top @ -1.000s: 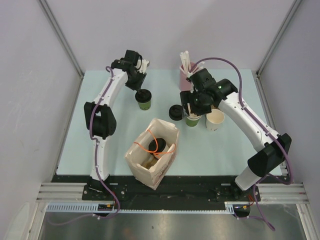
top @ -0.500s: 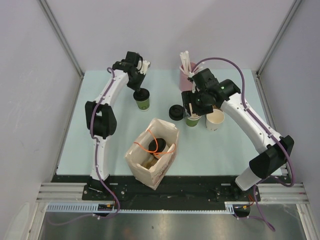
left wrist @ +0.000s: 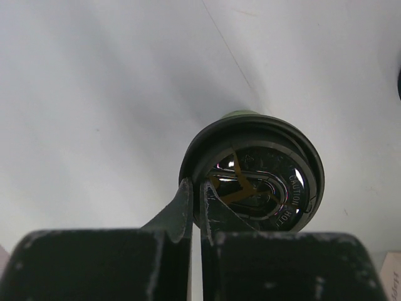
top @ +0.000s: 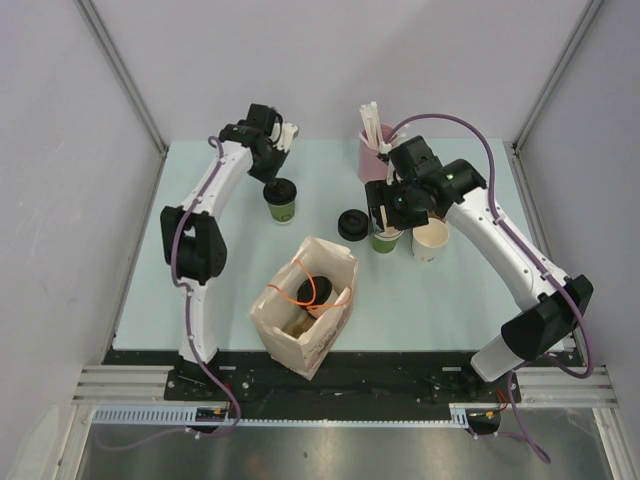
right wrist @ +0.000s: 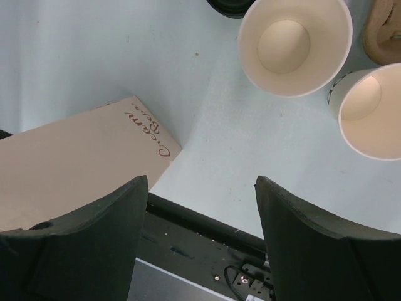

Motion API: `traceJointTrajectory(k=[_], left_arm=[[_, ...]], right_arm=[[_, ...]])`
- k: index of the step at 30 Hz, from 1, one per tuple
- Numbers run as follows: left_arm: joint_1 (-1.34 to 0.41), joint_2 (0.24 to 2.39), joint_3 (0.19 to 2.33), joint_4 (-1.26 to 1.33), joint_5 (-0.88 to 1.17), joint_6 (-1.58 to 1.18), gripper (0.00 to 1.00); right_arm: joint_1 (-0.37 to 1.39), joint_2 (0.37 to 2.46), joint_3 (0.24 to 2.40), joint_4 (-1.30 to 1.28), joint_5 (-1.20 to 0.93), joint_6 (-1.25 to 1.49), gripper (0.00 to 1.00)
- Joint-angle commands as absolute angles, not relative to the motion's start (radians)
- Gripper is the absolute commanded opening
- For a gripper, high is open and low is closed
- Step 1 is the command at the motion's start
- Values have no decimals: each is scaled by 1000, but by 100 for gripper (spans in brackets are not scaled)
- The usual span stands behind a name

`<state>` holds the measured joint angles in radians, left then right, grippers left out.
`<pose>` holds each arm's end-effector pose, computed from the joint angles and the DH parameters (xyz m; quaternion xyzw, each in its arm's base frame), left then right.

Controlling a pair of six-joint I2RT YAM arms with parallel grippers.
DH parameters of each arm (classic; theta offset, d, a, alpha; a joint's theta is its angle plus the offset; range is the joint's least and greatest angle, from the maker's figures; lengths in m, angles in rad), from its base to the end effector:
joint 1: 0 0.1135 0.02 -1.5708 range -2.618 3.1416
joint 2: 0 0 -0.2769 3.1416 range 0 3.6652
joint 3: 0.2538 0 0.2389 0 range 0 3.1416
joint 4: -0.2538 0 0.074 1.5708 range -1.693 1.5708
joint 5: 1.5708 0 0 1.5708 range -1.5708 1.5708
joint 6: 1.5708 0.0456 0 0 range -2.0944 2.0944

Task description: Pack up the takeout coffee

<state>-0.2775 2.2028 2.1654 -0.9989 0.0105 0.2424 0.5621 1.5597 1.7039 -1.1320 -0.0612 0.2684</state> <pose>0.4594 -0.1314 0.2853 0.2492 0.9317 -0.0097 0.2639 0.2549 0.1638 0.3832 -0.1488 0.9458 0.1427 0.2510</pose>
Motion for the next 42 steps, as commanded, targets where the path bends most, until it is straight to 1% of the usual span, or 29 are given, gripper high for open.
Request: traceJointTrajectory(k=[1, 5, 10, 15, 21, 24, 28, 32, 34, 35, 39, 42], left_arm=[[-282, 1956, 2109, -1014, 3, 301, 0], [-282, 1834, 2050, -1029, 17, 298, 0], [-282, 1695, 2040, -1091, 72, 284, 0], [-284, 1534, 2026, -1175, 161, 308, 0], [-291, 1415, 2014, -1288, 276, 325, 0], [-293, 1352, 2011, -1327, 328, 331, 1], [-293, 1299, 2072, -1379, 377, 339, 0], [-295, 1284, 2222, -1445, 414, 339, 0], [-296, 1270, 2252, -1468, 449, 337, 0], [-299, 1256, 2241, -1471, 492, 336, 1], [-354, 1162, 2166, -1471, 534, 350, 1], [-467, 1103, 2071, -1471, 506, 350, 0]], right_arm=[[560, 1511, 1700, -1117, -72, 278, 74], [564, 1508, 1697, -1106, -75, 290, 74], [571, 1508, 1716, -1091, -77, 317, 74], [584, 1516, 1784, -1085, -66, 333, 74], [610, 1509, 1825, -1058, -68, 353, 74], [656, 1500, 1833, -1048, -37, 336, 74], [689, 1461, 1809, -1020, -12, 347, 74], [718, 1422, 1755, -991, 0, 370, 74], [727, 1405, 1740, -980, 28, 386, 74], [735, 1401, 1740, -977, 28, 390, 74], [747, 1382, 1752, -957, 20, 380, 74], [755, 1371, 1750, -943, 12, 377, 74]])
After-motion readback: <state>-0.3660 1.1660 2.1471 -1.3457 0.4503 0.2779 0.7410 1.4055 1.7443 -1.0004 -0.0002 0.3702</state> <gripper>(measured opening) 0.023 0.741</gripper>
